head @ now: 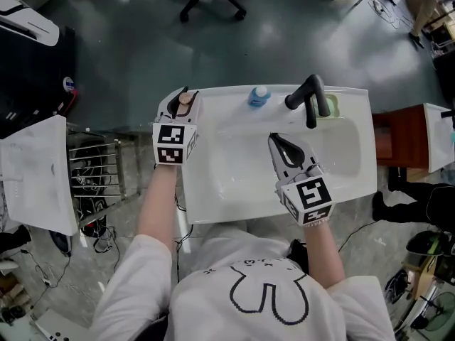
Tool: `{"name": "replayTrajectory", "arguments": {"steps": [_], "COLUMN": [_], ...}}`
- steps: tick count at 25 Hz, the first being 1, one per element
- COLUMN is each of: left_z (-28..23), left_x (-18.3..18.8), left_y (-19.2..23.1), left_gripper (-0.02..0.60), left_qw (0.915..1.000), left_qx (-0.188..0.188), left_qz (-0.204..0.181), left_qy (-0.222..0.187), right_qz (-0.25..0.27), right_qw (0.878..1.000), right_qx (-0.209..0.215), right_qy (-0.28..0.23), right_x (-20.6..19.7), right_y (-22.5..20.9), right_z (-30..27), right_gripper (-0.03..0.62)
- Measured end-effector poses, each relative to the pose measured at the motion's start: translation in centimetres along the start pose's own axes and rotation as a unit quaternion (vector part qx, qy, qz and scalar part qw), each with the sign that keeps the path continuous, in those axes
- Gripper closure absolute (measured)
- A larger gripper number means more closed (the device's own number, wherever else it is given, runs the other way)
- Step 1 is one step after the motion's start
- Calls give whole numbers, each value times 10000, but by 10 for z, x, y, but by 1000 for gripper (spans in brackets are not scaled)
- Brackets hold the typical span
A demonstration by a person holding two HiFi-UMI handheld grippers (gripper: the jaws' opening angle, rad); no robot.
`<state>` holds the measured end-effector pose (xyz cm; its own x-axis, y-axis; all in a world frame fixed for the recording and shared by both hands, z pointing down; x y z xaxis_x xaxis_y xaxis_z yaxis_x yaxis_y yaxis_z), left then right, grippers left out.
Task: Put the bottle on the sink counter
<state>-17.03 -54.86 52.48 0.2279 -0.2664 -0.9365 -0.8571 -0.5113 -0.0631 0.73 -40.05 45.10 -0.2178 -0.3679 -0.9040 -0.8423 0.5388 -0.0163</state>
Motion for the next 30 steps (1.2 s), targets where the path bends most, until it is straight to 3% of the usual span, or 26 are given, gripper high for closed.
{"name": "replayTrajectory", "arguments": {"steps": [14, 15, 16, 18, 30], "left_z": [1, 1, 1, 5, 54], "left_x": [-6, -7, -8, -11, 17], "left_y": [-5, -4, -4, -8, -20], "left_gripper": [446, 419, 328, 273, 247], "left_qw": [9996, 9996, 9997, 9998, 9995], "left_qx": [152, 177, 173, 113, 266], "left_qz": [-235, -196, -153, -86, -138], "left_qy": [-15, 15, 58, 106, -127], "right_qz": [-43, -36, -33, -35, 15], "right_qw": [10000, 10000, 10000, 9999, 9985], "right_qx": [1, -9, -21, -51, -130], "right_qy": [-80, -80, -82, -96, -524], "right_x": [4, 4, 3, 3, 26], "right_y": [10, 11, 12, 13, 20], "right_z": [3, 4, 7, 11, 37], "right_gripper": [565, 565, 565, 565, 565]}}
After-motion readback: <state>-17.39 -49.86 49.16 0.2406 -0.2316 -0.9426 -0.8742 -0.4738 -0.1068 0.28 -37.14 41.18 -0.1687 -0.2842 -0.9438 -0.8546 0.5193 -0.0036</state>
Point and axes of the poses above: the fingertips, and each gripper's own axes: z backward along the fingers, y to its left, x out of its top, the point moved 2 cm from there along z, backward along the fingers, and after that the axes turned 4 degrees about x, right-handed, at the moved point
